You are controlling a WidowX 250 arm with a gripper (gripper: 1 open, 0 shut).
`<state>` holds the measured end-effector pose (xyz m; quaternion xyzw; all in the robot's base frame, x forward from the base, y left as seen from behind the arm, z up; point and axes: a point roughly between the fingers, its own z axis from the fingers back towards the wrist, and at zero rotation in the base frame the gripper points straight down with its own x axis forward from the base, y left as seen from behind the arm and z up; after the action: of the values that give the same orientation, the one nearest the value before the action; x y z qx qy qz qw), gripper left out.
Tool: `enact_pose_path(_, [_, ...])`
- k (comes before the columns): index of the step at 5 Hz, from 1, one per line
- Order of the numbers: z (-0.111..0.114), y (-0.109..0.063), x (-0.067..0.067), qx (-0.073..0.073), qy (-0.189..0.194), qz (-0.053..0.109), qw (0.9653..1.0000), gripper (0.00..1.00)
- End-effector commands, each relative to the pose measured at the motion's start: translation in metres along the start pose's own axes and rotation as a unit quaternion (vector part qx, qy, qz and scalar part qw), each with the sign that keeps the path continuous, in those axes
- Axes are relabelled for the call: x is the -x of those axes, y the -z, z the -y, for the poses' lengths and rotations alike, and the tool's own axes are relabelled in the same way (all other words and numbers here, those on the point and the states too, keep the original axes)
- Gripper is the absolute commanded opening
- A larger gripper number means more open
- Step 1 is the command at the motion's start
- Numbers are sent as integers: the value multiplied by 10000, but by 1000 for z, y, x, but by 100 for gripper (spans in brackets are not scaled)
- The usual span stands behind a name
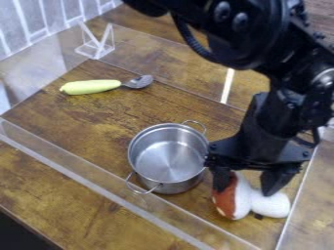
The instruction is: Remove the mushroom from the silver pot and put it on the table
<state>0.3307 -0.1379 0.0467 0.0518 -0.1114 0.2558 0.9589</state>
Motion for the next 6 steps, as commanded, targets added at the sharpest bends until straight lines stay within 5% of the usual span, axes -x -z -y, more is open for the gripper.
enact_pose_path(1, [3,4,-16,55,-406,-39,9992,100])
enact_pose_path(2, [6,12,-24,-12,-694,-142,9975,100])
enact_pose_path(4, [29,9,0,-79,-437,-334,9985,100])
enact_pose_path(6, [15,15,-14,-163,-477,-594,9970,100])
